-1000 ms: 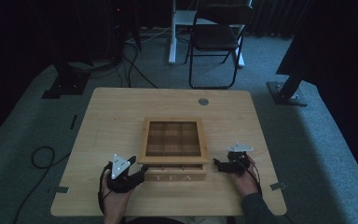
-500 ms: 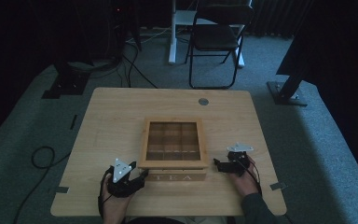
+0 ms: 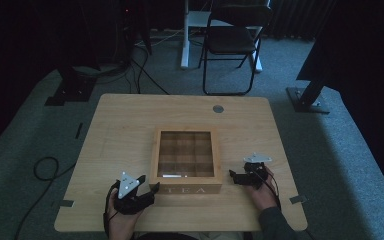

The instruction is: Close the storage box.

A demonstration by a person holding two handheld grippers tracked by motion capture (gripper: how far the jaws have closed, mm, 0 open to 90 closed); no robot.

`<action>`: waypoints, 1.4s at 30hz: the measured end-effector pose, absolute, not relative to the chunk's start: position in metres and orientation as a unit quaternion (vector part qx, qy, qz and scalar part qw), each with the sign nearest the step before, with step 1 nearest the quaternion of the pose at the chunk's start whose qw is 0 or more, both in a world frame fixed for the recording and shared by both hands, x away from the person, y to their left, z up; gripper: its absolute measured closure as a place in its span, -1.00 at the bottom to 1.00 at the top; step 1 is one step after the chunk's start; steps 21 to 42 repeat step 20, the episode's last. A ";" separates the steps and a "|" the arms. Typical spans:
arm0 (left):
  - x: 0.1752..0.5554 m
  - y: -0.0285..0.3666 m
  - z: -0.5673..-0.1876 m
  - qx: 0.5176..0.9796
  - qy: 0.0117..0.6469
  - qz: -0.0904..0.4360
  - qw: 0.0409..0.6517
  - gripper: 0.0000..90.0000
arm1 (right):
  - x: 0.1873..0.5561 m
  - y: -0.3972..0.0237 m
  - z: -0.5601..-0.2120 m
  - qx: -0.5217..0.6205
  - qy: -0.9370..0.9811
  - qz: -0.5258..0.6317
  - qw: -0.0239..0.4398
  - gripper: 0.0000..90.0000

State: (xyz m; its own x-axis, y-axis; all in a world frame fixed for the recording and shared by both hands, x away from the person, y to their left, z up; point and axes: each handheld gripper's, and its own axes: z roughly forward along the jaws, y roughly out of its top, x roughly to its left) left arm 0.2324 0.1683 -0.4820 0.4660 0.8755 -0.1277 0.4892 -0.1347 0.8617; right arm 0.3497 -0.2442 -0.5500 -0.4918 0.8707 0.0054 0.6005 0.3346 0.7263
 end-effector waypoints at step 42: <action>0.245 0.183 -0.488 0.700 0.499 0.239 0.451 -0.16 | 0.350 -0.244 -0.550 0.464 0.793 0.343 0.197 -0.67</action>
